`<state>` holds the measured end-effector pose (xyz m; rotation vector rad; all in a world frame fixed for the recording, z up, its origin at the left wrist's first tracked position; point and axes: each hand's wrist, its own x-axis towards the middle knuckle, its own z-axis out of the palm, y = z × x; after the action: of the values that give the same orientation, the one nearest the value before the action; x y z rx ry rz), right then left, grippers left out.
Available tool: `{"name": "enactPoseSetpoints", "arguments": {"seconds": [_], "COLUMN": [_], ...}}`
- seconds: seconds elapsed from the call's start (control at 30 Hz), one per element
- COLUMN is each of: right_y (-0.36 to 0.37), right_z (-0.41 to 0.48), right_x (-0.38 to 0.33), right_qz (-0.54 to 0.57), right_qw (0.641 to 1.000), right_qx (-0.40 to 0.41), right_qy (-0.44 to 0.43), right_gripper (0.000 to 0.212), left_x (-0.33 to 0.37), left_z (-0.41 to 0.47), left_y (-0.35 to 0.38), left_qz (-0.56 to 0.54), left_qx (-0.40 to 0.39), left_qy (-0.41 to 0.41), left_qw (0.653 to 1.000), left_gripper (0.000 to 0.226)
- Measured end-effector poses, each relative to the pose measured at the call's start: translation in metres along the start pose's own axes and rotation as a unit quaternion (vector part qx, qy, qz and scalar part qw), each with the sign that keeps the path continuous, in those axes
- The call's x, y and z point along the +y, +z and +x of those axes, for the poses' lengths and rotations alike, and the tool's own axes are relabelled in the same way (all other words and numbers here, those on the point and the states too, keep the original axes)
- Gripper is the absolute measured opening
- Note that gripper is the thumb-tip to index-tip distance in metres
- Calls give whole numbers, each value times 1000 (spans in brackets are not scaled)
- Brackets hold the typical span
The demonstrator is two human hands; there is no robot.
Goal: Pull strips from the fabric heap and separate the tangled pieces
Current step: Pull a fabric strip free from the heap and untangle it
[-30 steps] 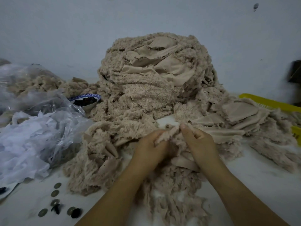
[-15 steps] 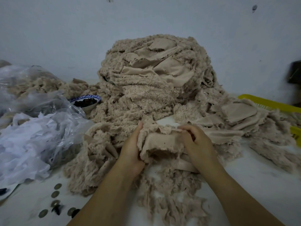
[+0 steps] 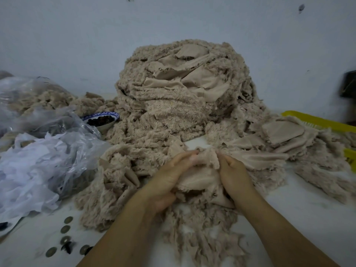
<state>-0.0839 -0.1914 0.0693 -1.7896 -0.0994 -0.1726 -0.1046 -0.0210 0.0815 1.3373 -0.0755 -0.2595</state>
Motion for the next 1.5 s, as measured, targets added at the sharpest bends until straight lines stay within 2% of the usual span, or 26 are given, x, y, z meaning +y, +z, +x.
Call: {"name": "enactPoseSetpoints", "arguments": {"seconds": [0.1, 0.2, 0.3, 0.33, 0.43, 0.6, 0.67, 0.77, 0.9, 1.0, 1.1, 1.23, 1.3, 1.37, 1.43, 1.5], "right_y": [1, 2, 3, 3, 4, 7, 7, 4, -6, -17, -16, 2, 6, 5, 3, 1], "right_z": [-4, -5, -6, -6, -9, -9, -8, -4, 7, 13, 7, -5, -7, -7, -8, -7], "right_x": [-2, 1, 2, 2, -3, -3, -3, 1, 2, 3, 2, -3, -1, -1, -3, -4], "right_qz": [28, 7, -23, -31, -2, -7, -21, -19, -36, -3, 37, -36, -37, -32, -17, -23], "right_qw": [999, 998, 998, 998, 997, 992, 993, 997, 995, 993, 997, 994, 990, 990, 990, 990], "right_qx": [-19, -34, -58, -59, -77, -115, -74, 1, 80, 116, 59, -97, -127, -124, -118, -128], "right_qy": [33, 44, 9, 2, -22, -53, -86, -78, -42, -37, -38, -46, -43, -63, -71, -57], "right_gripper": [59, 76, 101, 100, 60, 26, 20, 41, 51, 56, 55, 58, 66, 70, 62, 44], "left_x": [-6, -6, -6, -4, -4, -6, -7, -7, -2, 0, 2, 3, 3, 2, 1, 1], "left_z": [2, 3, 6, 4, 3, 0, -3, -2, -2, -2, -1, -2, -2, -2, -2, -3], "left_y": [-1, 8, 6, 6, 7, 15, 20, 24, 22, 13, 8, 9, 10, 10, 12, 13], "left_qz": [26, 26, -54, -66, -61, 48, 95, 129, 96, 18, -91, -161, -152, -128, -83, -44], "left_qx": [-3, 74, 148, 155, 150, 127, 120, 122, 152, 185, 182, 133, 125, 119, 96, 97], "left_qy": [10, 34, 7, -4, -7, 42, 65, 94, 91, 66, 36, 17, 18, 31, 49, 54], "left_qw": [1000, 996, 987, 986, 987, 990, 986, 980, 980, 980, 978, 978, 980, 984, 991, 993], "left_gripper": [38, 8, 28, 32, 35, 34, 44, 61, 64, 43, 38, 60, 62, 60, 55, 48]}}
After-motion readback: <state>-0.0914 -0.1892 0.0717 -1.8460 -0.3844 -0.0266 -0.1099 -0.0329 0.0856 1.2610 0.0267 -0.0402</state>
